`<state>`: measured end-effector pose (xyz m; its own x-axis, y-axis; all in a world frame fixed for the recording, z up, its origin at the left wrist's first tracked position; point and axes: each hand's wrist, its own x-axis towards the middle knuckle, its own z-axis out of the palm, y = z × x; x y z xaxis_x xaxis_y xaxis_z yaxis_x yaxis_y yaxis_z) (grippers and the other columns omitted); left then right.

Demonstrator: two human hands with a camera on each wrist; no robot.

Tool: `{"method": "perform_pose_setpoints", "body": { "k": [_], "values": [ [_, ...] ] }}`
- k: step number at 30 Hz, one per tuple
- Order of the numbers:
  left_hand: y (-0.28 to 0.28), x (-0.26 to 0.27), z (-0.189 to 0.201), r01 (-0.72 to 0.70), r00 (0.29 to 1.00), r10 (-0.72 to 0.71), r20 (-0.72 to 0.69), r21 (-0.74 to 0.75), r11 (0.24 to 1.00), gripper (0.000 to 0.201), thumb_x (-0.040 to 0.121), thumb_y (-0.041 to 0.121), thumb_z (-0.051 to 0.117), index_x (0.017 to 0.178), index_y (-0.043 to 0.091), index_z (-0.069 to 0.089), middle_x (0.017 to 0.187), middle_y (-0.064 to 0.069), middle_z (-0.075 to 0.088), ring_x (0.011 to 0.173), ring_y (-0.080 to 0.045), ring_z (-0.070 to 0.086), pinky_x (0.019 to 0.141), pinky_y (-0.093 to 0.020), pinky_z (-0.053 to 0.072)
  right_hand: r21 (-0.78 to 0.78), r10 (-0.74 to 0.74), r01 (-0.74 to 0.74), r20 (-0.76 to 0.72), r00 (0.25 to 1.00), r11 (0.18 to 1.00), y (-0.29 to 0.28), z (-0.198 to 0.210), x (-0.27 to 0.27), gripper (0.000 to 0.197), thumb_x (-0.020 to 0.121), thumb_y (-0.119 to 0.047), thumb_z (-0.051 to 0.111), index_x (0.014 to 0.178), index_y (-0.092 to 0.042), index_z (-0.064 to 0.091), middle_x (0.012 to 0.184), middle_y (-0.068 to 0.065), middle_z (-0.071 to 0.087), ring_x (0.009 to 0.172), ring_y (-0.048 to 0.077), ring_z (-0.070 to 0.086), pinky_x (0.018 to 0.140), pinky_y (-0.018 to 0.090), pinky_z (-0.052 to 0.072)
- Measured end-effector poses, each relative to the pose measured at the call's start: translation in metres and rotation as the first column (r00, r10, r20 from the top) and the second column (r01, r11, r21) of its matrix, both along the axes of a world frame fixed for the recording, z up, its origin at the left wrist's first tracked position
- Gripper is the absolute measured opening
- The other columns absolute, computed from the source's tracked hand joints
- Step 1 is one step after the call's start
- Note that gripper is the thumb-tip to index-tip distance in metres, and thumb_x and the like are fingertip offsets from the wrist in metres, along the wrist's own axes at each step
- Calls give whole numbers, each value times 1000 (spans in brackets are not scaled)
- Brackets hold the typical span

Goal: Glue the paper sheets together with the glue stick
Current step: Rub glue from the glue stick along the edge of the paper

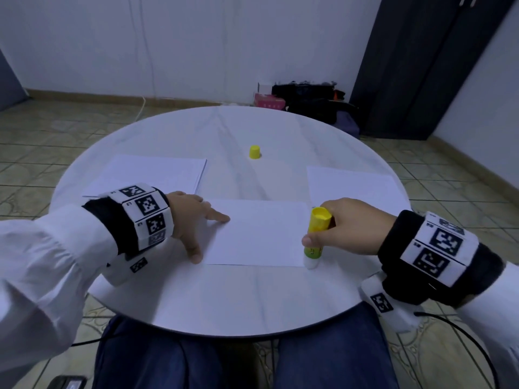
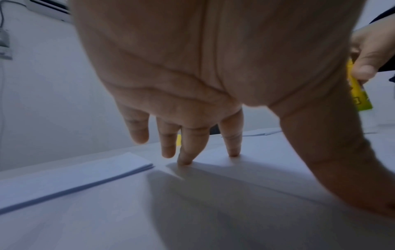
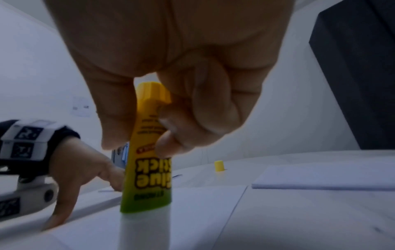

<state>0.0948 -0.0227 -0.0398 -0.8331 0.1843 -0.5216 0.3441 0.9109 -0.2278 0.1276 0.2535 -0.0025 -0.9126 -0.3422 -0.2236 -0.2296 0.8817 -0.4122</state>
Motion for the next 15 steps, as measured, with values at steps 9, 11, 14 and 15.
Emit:
{"method": "perform_pose_setpoints", "body": {
  "k": [9, 11, 14, 15],
  "values": [
    [-1, 0, 0, 16, 1000, -16, -14, 9, 1000, 104, 67, 60, 75, 148, 46, 12, 143, 6, 36, 140, -16, 24, 114, -36, 22, -304, -411, 416, 83, 908, 857, 38, -16, -48, 23, 87, -27, 61, 73, -13, 49, 68, 0, 46, 56, 13, 40, 53, 25, 28],
    [-2, -1, -1, 26, 999, -25, -24, 5, 1000, 104, 65, 60, 75, 148, 47, 13, 143, 7, 37, 139, -15, 25, 114, -35, 22, -196, -420, 427, 76, 904, 883, 39, -29, -55, 30, 95, -30, 50, 69, -15, 46, 71, 1, 47, 59, 14, 42, 53, 26, 28],
    [-1, -1, -1, 30, 999, -29, -29, 10, 1000, 103, 66, 60, 75, 148, 47, 14, 145, 9, 35, 141, -15, 22, 116, -35, 19, -333, -435, 445, 108, 894, 831, 44, -40, -61, 4, 89, -20, 63, 92, -18, 61, 80, -1, 56, 76, 17, 52, 61, 21, 38],
    [-1, -2, -1, 30, 999, -29, -26, 15, 999, 103, 66, 60, 75, 148, 47, 14, 145, 9, 35, 140, -15, 23, 115, -35, 20, -319, -445, 455, 108, 889, 831, 46, -41, -63, 14, 86, -16, 66, 99, -17, 61, 88, 0, 59, 82, 18, 53, 66, 23, 41]
  ]
}}
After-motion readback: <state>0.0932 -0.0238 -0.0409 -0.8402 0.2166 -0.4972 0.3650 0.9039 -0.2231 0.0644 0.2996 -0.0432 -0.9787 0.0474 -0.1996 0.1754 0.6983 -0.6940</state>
